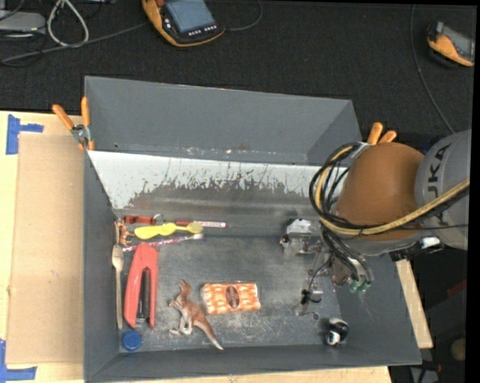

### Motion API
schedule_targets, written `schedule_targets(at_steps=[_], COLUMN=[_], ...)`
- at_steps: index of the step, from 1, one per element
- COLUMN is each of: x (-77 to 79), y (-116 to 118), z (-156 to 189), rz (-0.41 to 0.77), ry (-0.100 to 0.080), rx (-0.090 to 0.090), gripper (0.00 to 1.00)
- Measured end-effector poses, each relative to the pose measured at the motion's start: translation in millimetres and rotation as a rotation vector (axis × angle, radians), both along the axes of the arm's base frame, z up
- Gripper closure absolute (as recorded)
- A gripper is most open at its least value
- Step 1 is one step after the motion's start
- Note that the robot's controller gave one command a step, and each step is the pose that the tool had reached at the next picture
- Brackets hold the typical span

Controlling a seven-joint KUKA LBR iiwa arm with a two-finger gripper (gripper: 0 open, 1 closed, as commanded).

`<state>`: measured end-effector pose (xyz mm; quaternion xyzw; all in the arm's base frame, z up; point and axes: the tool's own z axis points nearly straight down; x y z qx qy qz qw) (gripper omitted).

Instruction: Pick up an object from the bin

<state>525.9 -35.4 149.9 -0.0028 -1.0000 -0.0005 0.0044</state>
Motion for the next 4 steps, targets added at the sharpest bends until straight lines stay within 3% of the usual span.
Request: schedule_targets(at_steps=[1,2,3,4], x=[1.9,3.4,2.4,-7.2], y=[0,53,82,107], z=[3,-37,-65,-80], rz=[0.001,0.074,-0.016,0.139], ry=[-0.007,-0.008,-0.008,-0.001], rx=[0.000,-0.001,-0.001,0.002], gripper=[0.00,0.00,0.00,1.00])
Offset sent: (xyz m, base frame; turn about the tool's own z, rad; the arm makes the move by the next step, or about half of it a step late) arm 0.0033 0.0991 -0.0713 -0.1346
